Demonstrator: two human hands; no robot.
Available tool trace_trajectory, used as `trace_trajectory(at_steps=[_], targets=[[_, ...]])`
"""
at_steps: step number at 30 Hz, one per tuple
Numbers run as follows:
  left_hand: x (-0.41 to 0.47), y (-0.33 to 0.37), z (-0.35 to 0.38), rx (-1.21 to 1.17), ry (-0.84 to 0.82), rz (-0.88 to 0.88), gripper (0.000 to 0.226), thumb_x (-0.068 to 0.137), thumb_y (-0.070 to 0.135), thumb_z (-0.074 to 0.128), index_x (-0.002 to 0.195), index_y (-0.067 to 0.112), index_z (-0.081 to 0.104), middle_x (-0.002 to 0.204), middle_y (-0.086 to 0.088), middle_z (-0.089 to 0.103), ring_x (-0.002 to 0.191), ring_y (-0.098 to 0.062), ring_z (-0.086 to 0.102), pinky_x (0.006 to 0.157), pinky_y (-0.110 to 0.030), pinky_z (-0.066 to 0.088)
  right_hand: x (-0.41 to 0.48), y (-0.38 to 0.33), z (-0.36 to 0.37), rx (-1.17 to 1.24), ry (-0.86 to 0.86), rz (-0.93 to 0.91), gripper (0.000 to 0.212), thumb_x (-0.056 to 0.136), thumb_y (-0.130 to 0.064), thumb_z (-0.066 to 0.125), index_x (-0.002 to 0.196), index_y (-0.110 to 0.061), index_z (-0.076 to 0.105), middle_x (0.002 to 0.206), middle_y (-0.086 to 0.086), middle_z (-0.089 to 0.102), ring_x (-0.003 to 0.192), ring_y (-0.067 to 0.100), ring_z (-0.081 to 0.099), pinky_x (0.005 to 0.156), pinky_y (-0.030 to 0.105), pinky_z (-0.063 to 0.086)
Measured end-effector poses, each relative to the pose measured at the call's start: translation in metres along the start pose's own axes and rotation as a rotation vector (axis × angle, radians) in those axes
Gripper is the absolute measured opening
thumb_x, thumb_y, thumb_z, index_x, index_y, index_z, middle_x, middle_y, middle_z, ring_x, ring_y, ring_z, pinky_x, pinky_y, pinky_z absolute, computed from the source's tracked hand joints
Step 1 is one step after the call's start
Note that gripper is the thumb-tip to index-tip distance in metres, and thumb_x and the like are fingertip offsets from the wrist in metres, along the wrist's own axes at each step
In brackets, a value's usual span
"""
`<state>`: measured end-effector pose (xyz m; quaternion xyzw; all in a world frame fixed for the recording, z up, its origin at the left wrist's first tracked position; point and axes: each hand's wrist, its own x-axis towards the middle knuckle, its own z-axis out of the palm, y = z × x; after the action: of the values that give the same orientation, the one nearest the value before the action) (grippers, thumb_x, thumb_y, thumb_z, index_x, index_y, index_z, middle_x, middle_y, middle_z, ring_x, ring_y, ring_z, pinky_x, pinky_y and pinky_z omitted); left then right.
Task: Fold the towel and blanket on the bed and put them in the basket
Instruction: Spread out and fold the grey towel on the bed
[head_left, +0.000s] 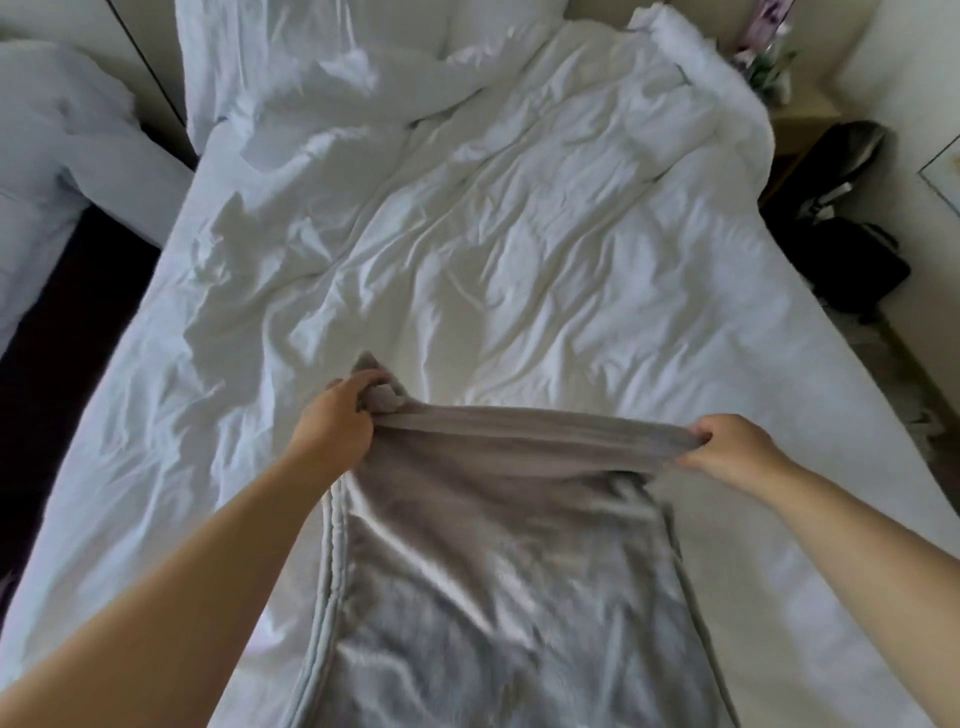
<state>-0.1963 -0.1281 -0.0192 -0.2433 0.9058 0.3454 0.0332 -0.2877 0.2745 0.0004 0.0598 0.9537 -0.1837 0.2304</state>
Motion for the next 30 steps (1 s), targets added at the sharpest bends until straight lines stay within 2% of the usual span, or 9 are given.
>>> trace_trajectory(at_steps=[3, 6, 9, 12, 14, 19, 24, 27, 30], targets=[[-0.013, 0.030, -0.044, -0.023, 0.071, -0.035, 0.039, 0.084, 0.005, 0.045, 0.112, 0.023, 0.066, 0.113, -0.011, 0.063, 0.093, -0.028, 0.055, 0.073, -0.028, 0.039, -0.038, -0.020, -0.046, -0.132, -0.052, 0.066, 0.017, 0.076, -0.019, 0.072, 0.066, -0.011, 0.062, 0.059, 0.007, 0.056, 0.056, 0.021, 0.051, 0.047, 0.025, 0.032], [-0.037, 0.075, -0.084, -0.179, 0.051, 0.053, 0.030, 0.083, 0.003, 0.048, 0.092, 0.025, 0.067, 0.089, -0.003, 0.065, 0.089, -0.032, 0.059, 0.065, -0.028, 0.040, -0.085, -0.052, -0.078, -0.306, -0.183, 0.160, 0.013, 0.085, -0.017, 0.064, 0.087, -0.004, 0.060, 0.063, 0.006, 0.047, 0.060, 0.023, 0.048, 0.053, 0.026, 0.035], [-0.077, 0.125, -0.119, -0.317, 0.058, 0.203, 0.048, 0.077, 0.004, 0.053, 0.074, 0.050, 0.066, 0.074, 0.023, 0.065, 0.078, 0.000, 0.061, 0.059, -0.013, 0.043, -0.132, -0.096, -0.099, -0.090, -0.213, -0.080, 0.021, 0.088, -0.029, 0.065, 0.105, -0.017, 0.060, 0.091, 0.000, 0.057, 0.090, 0.021, 0.058, 0.072, 0.027, 0.044], [-0.123, 0.166, -0.144, -0.368, 0.059, 0.364, 0.053, 0.068, 0.014, 0.053, 0.086, 0.062, 0.063, 0.087, 0.039, 0.063, 0.087, 0.016, 0.058, 0.063, -0.003, 0.044, -0.194, -0.148, -0.109, 0.586, -0.143, -0.449, 0.018, 0.085, -0.041, 0.067, 0.102, -0.038, 0.061, 0.102, -0.020, 0.064, 0.095, -0.007, 0.061, 0.079, 0.015, 0.043], [-0.153, 0.187, -0.157, -0.413, 0.063, 0.448, 0.053, 0.063, 0.019, 0.054, 0.094, 0.060, 0.064, 0.095, 0.038, 0.064, 0.092, 0.013, 0.059, 0.073, -0.008, 0.047, -0.232, -0.171, -0.109, 0.770, -0.098, -0.643, 0.020, 0.084, -0.035, 0.070, 0.102, -0.038, 0.063, 0.096, -0.019, 0.070, 0.091, -0.011, 0.062, 0.074, 0.008, 0.046], [-0.213, 0.210, -0.178, -0.523, 0.084, 0.572, 0.056, 0.060, 0.018, 0.057, 0.096, 0.060, 0.063, 0.098, 0.033, 0.064, 0.095, 0.010, 0.061, 0.079, -0.021, 0.053, -0.289, -0.181, -0.110, 0.954, 0.040, -0.748, 0.007, 0.083, -0.031, 0.072, 0.089, -0.027, 0.070, 0.087, -0.005, 0.073, 0.080, 0.005, 0.068, 0.068, 0.011, 0.051], [-0.245, 0.208, -0.171, -0.571, -0.011, 0.662, 0.058, 0.063, 0.010, 0.062, 0.110, 0.044, 0.066, 0.107, 0.017, 0.069, 0.105, -0.001, 0.063, 0.086, -0.022, 0.050, -0.314, -0.177, -0.117, 0.893, -0.008, -0.752, 0.023, 0.085, -0.034, 0.066, 0.072, -0.015, 0.063, 0.059, -0.004, 0.059, 0.058, 0.009, 0.055, 0.052, 0.014, 0.043], [-0.253, 0.207, -0.167, -0.995, -0.321, 0.604, 0.048, 0.074, 0.010, 0.056, 0.118, 0.024, 0.067, 0.117, -0.008, 0.069, 0.112, -0.023, 0.063, 0.094, -0.033, 0.052, -0.318, -0.172, -0.121, 0.948, 0.092, -0.724, 0.022, 0.091, -0.017, 0.061, 0.077, 0.001, 0.058, 0.057, 0.005, 0.049, 0.058, 0.018, 0.045, 0.048, 0.019, 0.037], [-0.255, 0.211, -0.164, -1.140, -0.217, 0.491, 0.031, 0.092, 0.012, 0.051, 0.112, 0.024, 0.072, 0.116, -0.006, 0.070, 0.114, -0.022, 0.063, 0.094, -0.031, 0.052, -0.325, -0.167, -0.123, 1.082, 0.139, -0.746, 0.014, 0.092, -0.010, 0.060, 0.082, -0.004, 0.067, 0.061, 0.006, 0.052, 0.056, 0.013, 0.048, 0.047, 0.012, 0.041]])
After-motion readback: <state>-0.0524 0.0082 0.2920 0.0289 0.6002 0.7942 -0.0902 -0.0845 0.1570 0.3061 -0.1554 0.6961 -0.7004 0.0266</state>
